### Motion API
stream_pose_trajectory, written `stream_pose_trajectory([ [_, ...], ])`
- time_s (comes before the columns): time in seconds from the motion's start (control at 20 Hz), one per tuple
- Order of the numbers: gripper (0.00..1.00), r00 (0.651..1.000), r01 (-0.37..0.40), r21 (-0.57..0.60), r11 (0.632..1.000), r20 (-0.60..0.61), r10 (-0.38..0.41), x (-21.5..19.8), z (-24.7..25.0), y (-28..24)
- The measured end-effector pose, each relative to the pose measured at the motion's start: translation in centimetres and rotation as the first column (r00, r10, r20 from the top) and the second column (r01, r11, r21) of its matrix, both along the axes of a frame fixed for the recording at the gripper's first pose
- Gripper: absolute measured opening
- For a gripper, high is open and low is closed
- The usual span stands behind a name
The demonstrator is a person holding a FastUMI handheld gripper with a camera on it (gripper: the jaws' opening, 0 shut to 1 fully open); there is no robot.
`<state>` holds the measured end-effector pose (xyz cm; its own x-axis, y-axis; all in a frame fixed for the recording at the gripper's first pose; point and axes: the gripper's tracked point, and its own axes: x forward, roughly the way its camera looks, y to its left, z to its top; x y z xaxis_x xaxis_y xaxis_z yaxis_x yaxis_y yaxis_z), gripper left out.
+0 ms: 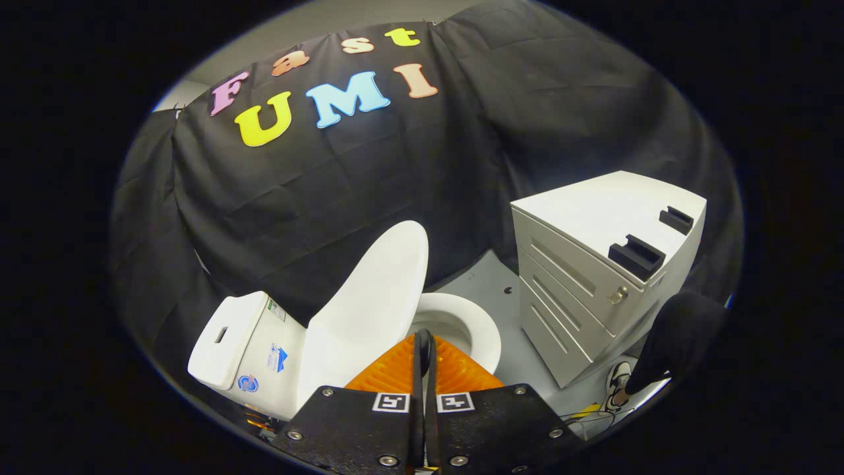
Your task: Open the toilet lid.
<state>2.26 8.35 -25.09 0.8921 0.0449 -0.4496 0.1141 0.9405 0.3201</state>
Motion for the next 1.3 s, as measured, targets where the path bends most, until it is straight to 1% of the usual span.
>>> stream_pose_trajectory([
  [0.2, 0.01, 0.999, -0.038, -0.1, 0.994, 0.035, 0.041, -0.1, 2.4, 1.6],
  [0.35, 0.01, 0.995, -0.065, -0.183, 0.981, 0.062, 0.078, -0.1, 3.9, 2.9],
  [0.45, 0.01, 0.992, -0.078, -0.219, 0.973, 0.081, 0.098, -0.1, 5.0, 3.9],
  [0.6, 0.01, 0.989, -0.077, -0.244, 0.967, 0.108, 0.106, -0.3, 6.3, 5.1],
  [1.15, 0.01, 0.974, -0.114, -0.322, 0.94, 0.149, 0.17, -0.5, 8.9, 8.2],
  [1.3, 0.01, 0.971, -0.104, -0.349, 0.931, 0.167, 0.171, -0.8, 10.0, 9.5],
])
